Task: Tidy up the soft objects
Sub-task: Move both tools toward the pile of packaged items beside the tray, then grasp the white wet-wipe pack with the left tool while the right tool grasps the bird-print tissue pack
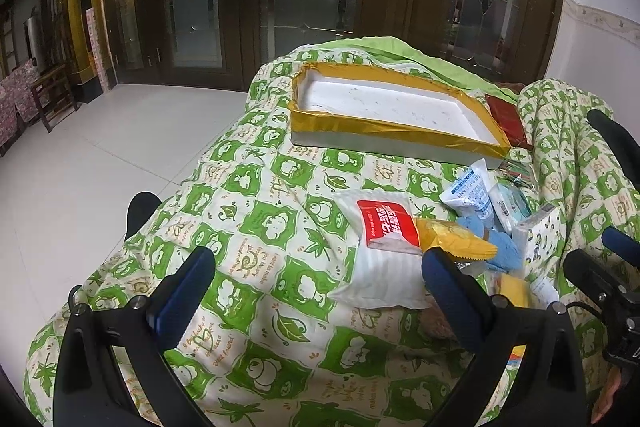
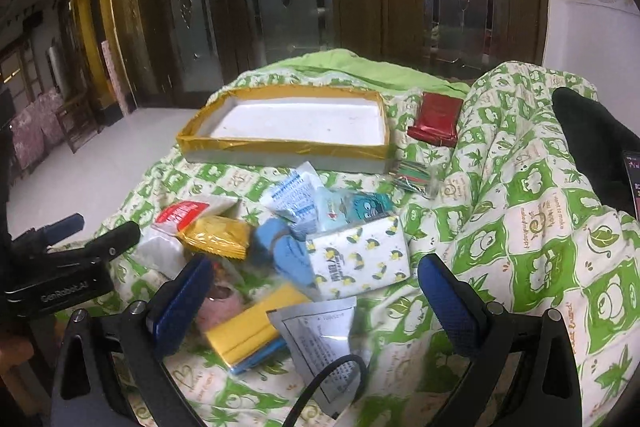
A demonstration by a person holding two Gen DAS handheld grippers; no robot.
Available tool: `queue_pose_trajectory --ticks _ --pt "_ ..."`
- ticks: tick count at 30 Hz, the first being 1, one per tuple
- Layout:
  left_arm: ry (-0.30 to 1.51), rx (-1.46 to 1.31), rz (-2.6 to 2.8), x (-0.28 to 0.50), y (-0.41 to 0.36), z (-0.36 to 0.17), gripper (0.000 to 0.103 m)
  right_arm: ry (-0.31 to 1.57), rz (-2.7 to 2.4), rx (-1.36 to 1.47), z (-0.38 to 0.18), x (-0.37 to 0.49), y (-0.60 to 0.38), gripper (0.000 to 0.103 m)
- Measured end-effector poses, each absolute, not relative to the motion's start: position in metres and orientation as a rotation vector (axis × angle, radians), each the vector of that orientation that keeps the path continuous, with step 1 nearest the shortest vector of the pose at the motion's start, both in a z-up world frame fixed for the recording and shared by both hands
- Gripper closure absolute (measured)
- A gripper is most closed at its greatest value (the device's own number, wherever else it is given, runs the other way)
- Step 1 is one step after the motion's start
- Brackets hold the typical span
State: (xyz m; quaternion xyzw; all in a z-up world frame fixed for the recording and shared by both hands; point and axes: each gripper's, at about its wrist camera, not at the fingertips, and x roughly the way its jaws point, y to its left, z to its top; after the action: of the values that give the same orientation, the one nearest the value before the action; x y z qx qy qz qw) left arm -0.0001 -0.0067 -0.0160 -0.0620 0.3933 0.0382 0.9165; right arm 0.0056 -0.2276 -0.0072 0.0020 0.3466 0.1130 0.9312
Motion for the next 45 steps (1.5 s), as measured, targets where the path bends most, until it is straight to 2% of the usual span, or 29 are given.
queue_pose_trajectory --ticks 12,34,45 --pt "0.772 -0.079 0.081 0.001 -0.012 -0.017 0.0 0.728 0.231 -0.056 -0.01 0.002 -0.228 0.001" --pt "0.841 -0.023 0.033 0.014 -0.026 -0.029 0.0 0.788 0.232 -0.01 -0.006 0.035 -0.256 0.001" --pt "0.872 0.066 0.005 0.038 -0.042 -0.039 0.002 0.901 0.269 0.046 -0.023 0.049 -0.265 0.013"
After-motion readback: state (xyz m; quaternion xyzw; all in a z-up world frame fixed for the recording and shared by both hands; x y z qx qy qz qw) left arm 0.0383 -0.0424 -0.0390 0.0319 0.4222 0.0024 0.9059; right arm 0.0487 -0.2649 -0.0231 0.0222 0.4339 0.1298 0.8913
